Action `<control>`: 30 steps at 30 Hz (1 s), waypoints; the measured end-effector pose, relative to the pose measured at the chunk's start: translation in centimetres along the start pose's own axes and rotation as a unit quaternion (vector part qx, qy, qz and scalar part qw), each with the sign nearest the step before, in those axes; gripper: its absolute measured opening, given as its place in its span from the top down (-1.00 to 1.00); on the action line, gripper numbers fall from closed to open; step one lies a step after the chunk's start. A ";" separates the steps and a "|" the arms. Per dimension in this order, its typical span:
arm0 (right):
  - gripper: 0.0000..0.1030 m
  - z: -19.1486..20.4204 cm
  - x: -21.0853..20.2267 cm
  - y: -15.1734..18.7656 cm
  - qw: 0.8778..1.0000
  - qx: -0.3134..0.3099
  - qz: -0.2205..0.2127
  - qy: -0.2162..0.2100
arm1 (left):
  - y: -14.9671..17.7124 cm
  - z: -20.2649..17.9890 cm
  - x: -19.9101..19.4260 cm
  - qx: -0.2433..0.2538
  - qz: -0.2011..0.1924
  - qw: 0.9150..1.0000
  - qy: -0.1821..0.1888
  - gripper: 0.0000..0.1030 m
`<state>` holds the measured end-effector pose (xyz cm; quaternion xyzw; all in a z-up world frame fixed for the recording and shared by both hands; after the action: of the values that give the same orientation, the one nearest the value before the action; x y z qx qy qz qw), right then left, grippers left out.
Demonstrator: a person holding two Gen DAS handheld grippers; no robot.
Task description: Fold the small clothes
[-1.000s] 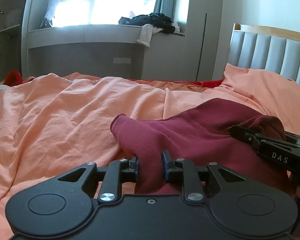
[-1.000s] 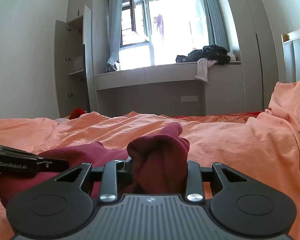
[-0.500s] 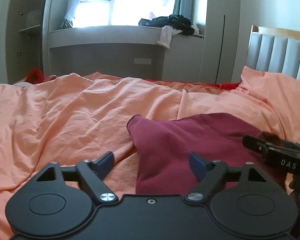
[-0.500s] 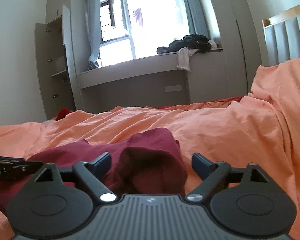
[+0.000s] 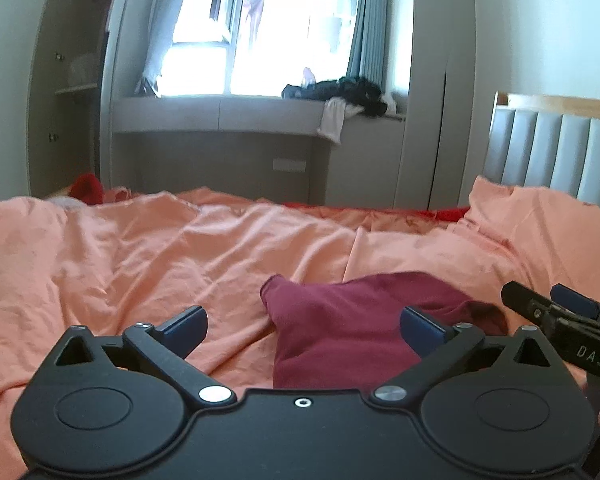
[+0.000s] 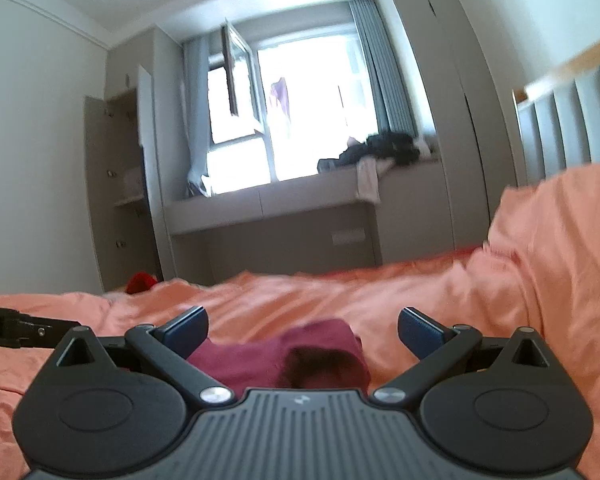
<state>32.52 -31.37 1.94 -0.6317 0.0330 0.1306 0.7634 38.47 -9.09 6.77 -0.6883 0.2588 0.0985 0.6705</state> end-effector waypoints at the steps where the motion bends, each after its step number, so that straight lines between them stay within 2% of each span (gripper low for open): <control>1: -1.00 0.3 -0.8 -0.1 1.000 -0.006 -0.008 0.000 | 0.0 0.0 -0.6 -0.001 -0.006 1.000 0.000 -0.99; 9: -1.00 2.6 -7.1 0.7 0.998 -0.030 -0.053 -0.009 | 2.0 0.0 -7.2 0.007 -0.064 0.998 -0.017 -0.99; 15: -1.00 4.8 -10.9 2.6 0.995 -0.068 -0.066 -0.011 | 4.8 0.5 -10.2 0.013 -0.080 0.996 -0.025 -0.99; 22: -1.00 5.0 -13.3 5.2 0.997 -0.056 -0.048 0.001 | 8.1 1.1 -10.3 0.020 -0.071 0.997 -0.021 -0.99; 30: -1.00 4.4 -13.2 7.4 0.998 -0.055 -0.008 0.026 | 11.3 2.5 -8.4 -0.003 -0.048 0.999 -0.008 -0.99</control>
<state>17.48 -27.95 -1.37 -0.6760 0.0404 0.1093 0.7277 26.34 -4.41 0.81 -0.7013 0.2198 0.0723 0.6743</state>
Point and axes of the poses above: each gripper's, at about its wrist camera, not at the fingertips, and x roughly the way its jaws point, z to its left, y to its underside, the point moved 8 cm from there along x, roughly the way its jaws point, and after that the axes turned 9 degrees about z, right-handed, at the moved point
